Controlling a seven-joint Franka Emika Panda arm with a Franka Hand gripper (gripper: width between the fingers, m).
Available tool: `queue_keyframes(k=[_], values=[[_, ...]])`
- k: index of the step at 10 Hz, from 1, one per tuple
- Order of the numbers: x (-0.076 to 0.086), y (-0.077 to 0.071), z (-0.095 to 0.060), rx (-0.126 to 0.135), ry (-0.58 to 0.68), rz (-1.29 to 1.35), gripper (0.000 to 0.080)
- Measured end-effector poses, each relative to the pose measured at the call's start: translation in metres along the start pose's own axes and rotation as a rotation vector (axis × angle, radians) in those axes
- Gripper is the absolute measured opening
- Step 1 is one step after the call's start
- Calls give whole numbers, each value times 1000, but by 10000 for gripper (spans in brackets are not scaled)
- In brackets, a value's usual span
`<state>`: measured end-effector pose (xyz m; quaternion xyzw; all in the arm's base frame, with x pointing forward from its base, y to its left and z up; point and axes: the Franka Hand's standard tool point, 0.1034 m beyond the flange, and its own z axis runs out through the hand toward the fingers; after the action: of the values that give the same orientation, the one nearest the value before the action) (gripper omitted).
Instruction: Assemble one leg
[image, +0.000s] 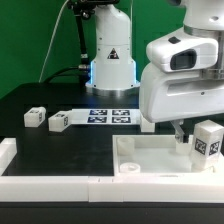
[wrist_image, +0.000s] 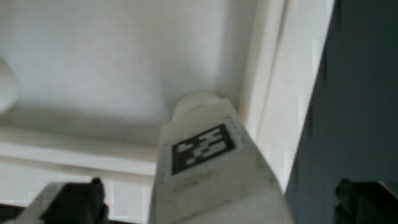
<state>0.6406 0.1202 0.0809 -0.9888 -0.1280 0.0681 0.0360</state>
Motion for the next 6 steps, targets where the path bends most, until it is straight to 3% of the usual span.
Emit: queue_keyframes(k=[2,3,4,5,6], values=[[0,2,0,0,1,-45,649],[0,2,1,0,1,-43,518],[0,2,1,0,1,-43,518],[0,2,1,1,1,-25,378],[0,2,1,1,1,3,288]])
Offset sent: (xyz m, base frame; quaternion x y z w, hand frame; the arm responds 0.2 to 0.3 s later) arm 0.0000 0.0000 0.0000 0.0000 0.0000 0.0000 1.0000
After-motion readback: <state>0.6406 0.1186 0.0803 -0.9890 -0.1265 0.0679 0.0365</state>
